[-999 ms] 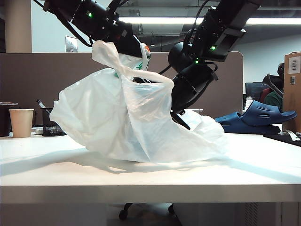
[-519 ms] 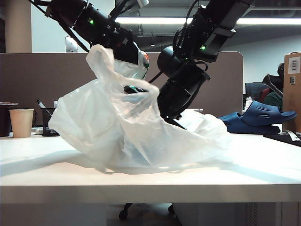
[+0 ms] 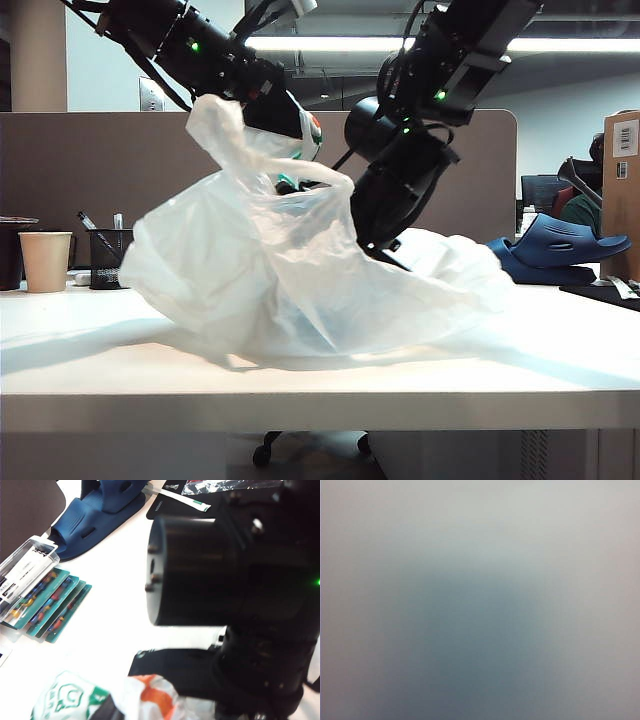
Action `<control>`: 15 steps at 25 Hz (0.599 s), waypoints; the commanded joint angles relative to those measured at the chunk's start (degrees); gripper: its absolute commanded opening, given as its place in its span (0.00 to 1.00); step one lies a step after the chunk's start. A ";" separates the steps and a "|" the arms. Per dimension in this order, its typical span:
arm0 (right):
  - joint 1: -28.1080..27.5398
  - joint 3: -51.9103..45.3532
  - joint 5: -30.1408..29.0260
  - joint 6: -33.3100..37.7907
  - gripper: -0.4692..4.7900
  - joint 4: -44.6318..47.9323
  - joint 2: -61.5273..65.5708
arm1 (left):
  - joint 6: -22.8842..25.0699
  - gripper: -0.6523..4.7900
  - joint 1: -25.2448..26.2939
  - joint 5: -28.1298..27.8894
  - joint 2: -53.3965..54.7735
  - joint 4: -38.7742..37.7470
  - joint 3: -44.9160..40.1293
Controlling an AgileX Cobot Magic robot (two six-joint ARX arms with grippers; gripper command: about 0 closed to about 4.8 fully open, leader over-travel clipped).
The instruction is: Put the power bank into the bag.
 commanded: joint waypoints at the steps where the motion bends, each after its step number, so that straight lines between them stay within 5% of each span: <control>1: -1.22 0.24 -0.20 -0.20 0.80 0.37 -4.50 | -0.13 0.29 -0.11 -0.17 -0.31 0.61 0.13; 9: -2.80 0.24 -0.09 -0.44 0.82 -0.90 -7.63 | -0.11 0.30 -0.11 -3.34 -1.05 1.97 0.15; 12: -3.32 0.24 0.22 -0.87 0.95 -2.43 -7.93 | -0.11 0.37 -0.09 -6.67 -2.10 2.16 0.15; 15: -3.45 0.24 2.51 -1.55 0.95 -1.66 -7.91 | -0.13 0.37 -0.07 -7.17 -2.60 2.58 0.15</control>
